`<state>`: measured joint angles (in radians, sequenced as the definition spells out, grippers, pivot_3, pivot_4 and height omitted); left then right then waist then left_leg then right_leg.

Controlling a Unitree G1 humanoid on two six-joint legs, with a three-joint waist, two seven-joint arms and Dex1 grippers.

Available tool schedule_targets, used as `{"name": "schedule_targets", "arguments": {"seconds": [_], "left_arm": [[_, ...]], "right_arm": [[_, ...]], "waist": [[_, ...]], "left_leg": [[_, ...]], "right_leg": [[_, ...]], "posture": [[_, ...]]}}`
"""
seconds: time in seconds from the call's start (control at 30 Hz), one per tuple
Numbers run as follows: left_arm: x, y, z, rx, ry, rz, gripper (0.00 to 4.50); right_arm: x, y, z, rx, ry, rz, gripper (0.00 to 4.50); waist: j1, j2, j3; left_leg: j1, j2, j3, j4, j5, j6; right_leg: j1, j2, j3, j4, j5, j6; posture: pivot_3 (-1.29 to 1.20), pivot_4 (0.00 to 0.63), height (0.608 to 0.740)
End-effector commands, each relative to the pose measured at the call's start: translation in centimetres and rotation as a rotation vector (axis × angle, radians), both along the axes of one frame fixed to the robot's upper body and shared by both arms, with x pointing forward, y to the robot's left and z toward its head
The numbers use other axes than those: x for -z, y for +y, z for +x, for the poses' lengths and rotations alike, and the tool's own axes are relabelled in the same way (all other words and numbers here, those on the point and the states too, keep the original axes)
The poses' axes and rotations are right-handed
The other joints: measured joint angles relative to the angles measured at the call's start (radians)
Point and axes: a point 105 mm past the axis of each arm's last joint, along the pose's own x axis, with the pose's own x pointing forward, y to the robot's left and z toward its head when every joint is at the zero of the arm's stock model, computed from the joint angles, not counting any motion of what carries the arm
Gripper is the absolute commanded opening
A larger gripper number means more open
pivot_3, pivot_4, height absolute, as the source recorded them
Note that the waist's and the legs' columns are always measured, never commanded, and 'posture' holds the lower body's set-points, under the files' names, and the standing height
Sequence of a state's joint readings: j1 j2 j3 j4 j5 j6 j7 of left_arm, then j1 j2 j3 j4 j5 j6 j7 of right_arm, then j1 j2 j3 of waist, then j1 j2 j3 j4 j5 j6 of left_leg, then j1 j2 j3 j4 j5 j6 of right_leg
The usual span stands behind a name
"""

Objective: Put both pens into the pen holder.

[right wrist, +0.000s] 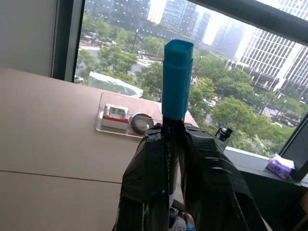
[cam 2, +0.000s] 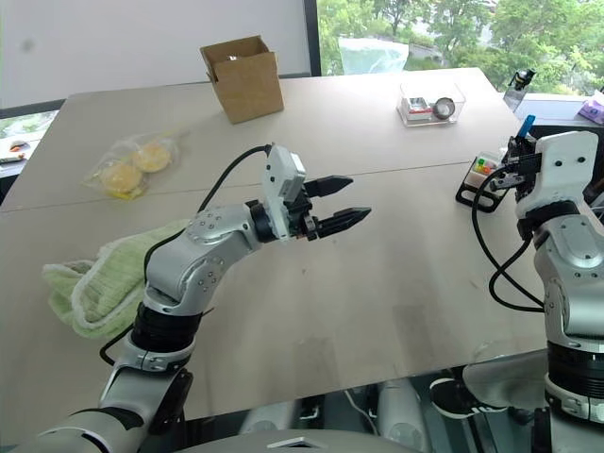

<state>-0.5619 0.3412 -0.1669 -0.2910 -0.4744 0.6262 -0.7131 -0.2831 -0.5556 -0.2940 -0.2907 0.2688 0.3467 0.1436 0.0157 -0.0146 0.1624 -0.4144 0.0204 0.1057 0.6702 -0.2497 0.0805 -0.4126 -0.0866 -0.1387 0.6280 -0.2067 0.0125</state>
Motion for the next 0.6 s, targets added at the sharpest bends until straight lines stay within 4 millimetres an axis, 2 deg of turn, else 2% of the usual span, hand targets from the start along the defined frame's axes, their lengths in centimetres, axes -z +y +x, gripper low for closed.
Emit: {"name": "schedule_targets", "arguments": {"seconds": [0.03, 0.2, 0.43, 0.5, 0.53, 0.6], "left_arm": [[-2.3, -0.4, -0.8, 0.034, -0.07, -0.02, 3.48], [-3.1, -0.3, -1.2, 0.034, -0.077, -0.021, 3.48], [-3.1, -0.1, -1.1, 0.006, -0.073, -0.013, 3.54], [-3.1, 0.1, -1.0, -0.006, -0.073, -0.011, 3.54], [-3.0, 0.5, -0.8, -0.035, -0.073, -0.008, 3.54], [-2.7, 1.7, -0.3, -0.109, -0.081, 0.003, 3.54]], "right_arm": [[-1.0, -0.4, 0.0, 0.03, -0.071, -0.01, 0.0], [0.3, -1.1, 0.9, 0.084, -0.068, -0.025, 0.0], [0.8, -1.8, 0.8, 0.091, -0.092, -0.03, 3.16], [0.4, -1.6, 0.5, 0.079, -0.101, -0.035, 4.09], [-0.2, -0.7, 0.2, 0.025, -0.108, -0.03, 4.48], [-1.1, 1.9, -0.4, -0.137, -0.096, -0.014, 4.48]], "waist": [[0.0, 0.0, 0.0], [-0.002, 0.0, 0.0], [-0.002, 0.0, 0.0], [-0.001, 0.0, 0.0], [-0.001, 0.0, 0.0], [-0.002, 0.001, 0.0]], "left_leg": [[0.0, 0.0, 0.0, 0.0, 0.0, 0.0], [0.0, 0.0, 0.0, 0.0, 0.0, 0.0], [0.0, 0.0, 0.0, 0.0, 0.0, 0.0], [0.0, 0.0, 0.0, 0.0, 0.0, 0.0], [0.0, 0.0, 0.0, 0.0, 0.0, 0.0], [0.0, 0.0, 0.0, 0.0, 0.0, 0.0]], "right_leg": [[0.0, 0.0, 0.0, 0.0, 0.0, 0.0], [0.0, 0.0, 0.0, 0.0, 0.0, 0.0], [0.0, 0.0, 0.0, 0.0, 0.0, 0.0], [0.0, 0.0, 0.0, 0.0, 0.0, 0.0], [0.0, 0.0, 0.0, 0.0, 0.0, 0.0], [0.0, 0.0, 0.001, 0.0, 0.0, 0.0]], "posture": [[0.0, 0.15, 0.74], [0.0, 0.15, 0.74], [0.0, 0.15, 0.74], [0.0, 0.15, 0.74], [0.0, 0.15, 0.74], [0.0, 0.15, 0.74]]}}
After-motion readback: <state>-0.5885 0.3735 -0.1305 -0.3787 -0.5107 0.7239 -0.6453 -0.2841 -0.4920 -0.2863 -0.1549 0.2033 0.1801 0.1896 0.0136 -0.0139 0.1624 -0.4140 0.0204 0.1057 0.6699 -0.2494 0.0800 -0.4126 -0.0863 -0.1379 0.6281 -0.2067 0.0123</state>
